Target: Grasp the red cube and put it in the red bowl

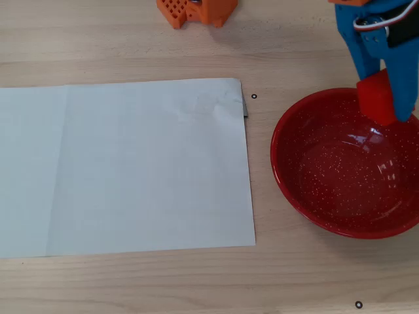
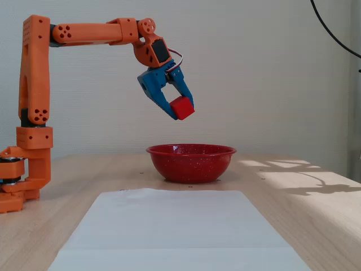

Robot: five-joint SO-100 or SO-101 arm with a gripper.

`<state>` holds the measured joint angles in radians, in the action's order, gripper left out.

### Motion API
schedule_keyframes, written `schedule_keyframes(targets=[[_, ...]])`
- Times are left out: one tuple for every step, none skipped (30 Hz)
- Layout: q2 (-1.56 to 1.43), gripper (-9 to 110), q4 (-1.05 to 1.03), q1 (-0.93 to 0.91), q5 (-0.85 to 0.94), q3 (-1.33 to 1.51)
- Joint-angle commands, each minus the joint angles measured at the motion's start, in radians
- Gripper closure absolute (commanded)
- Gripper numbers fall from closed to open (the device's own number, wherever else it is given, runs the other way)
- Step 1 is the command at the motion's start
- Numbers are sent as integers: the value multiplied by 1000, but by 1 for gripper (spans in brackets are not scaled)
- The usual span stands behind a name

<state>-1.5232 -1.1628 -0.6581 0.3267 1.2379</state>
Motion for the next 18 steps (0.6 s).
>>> schedule_keyframes(targets=[[-18,83,32,-18,14,-34],[-6,78,31,-17,14,-34],[6,74,20,-15,11,-38],[17,72,9,-14,5,-44],[26,69,2,-11,3,-49],[34,68,-6,-9,-2,-55],[38,66,-8,-5,-5,-58],[41,66,-8,0,-9,-60],[44,66,-6,5,-12,-63],[46,65,-9,9,-14,-69],[49,65,-12,12,-14,-77],[49,66,-18,18,-14,-87],[49,66,-31,23,-11,-100],[48,68,-44,28,-5,-115],[44,71,-58,34,3,-133],[38,74,-71,41,11,-149],[31,78,-84,48,17,-163],[21,84,-101,54,25,-178]])
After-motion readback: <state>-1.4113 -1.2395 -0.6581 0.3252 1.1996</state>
